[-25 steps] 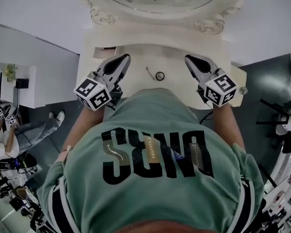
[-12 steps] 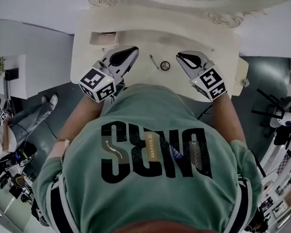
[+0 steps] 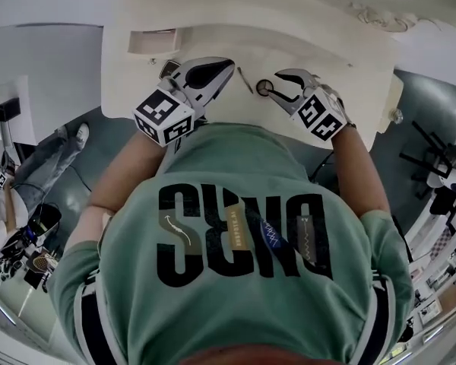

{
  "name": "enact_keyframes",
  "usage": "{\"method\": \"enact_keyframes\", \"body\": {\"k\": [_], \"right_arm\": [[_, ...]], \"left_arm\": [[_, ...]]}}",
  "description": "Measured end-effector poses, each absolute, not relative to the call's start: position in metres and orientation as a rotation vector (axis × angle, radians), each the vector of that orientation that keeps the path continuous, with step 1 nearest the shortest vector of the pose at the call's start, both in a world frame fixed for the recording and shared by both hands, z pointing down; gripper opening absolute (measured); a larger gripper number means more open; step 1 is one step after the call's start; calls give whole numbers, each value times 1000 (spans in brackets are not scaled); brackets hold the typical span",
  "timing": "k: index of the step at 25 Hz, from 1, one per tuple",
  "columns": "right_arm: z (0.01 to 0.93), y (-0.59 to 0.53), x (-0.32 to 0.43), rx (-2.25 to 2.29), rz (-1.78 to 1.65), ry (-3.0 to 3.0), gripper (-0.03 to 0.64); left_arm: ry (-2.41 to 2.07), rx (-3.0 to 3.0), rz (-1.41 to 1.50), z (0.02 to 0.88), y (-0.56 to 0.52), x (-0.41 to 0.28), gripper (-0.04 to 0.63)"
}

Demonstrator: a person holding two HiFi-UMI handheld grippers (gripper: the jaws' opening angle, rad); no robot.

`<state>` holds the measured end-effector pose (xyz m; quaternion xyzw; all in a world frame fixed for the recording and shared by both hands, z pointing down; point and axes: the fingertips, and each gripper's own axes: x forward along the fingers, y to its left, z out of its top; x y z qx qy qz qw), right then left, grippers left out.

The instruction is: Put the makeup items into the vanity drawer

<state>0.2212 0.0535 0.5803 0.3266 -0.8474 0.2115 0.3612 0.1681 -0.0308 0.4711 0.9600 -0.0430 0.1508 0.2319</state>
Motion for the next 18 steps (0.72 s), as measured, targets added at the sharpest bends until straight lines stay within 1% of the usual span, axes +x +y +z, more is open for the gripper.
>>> {"method": "enact_keyframes", "body": {"k": [10,18], "right_arm": [[628,65,198,631,555,-2142,239],[661,77,193,574,532,-2069,246]], "left_arm": [[-70,2586,466,495,-31,184,3],[-73,2573,478,499,-29,180,3]]}}
